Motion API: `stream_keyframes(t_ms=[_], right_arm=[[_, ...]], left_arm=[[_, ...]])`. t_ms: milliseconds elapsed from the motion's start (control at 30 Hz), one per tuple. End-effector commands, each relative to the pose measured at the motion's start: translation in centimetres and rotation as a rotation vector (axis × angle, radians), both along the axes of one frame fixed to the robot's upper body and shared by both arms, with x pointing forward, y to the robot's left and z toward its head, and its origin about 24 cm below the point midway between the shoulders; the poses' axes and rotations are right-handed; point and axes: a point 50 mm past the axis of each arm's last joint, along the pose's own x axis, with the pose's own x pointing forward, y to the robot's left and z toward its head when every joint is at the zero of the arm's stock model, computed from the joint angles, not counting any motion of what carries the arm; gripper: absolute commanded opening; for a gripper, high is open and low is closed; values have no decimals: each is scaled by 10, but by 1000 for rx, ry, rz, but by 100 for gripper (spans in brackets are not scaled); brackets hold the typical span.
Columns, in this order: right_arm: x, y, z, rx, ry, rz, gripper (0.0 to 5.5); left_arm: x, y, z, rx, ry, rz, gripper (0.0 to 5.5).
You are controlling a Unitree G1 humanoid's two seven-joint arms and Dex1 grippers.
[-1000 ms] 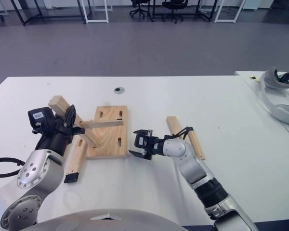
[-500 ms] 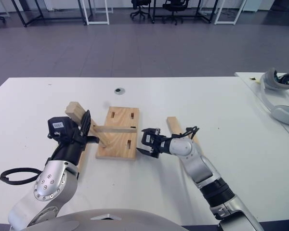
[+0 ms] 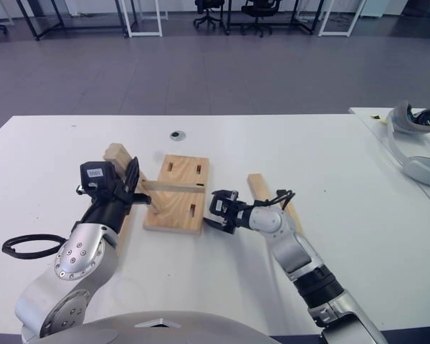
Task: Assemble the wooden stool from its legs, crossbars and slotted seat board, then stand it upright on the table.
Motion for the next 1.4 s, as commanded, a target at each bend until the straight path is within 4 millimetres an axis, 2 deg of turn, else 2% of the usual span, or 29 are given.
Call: stream_keyframes(t_ms=[33,233,333,467,567,633,767,800,967,1200,1300,1400], right_arm=[[0,13,1,34,9,47,389],[0,16,-1,37,11,59,389],[1,16,-1,36,10,63,389],[1,19,-2,39,12,64,389],[1,20,-4,40,12,64,389],[2,20,-4,45,10,61,389],[3,22,-4,51,7,59,389],[3,22,-4,51,6,59,389],[4,21,-4,50,6,59,389],[6,12,-4,48,8,28,389],[17,-13,5,33,-15,-61,389],[41,-43,21,-19,-90,-158,389]], left_arm=[[-6,1,-55,45,345,-50,102],[-9,5,-67,0,397,-55,102],[-3,13,-62,23,364,-43,102],[1,14,-52,-6,294,-25,102],[6,26,-33,27,179,29,102],[12,35,-14,57,64,70,102],[19,39,15,88,-91,67,102],[20,39,19,84,-111,53,139],[19,35,19,51,-102,20,221],[19,43,29,-6,-133,38,336],[19,41,26,-74,-111,48,386],[20,38,29,-99,-115,40,441]])
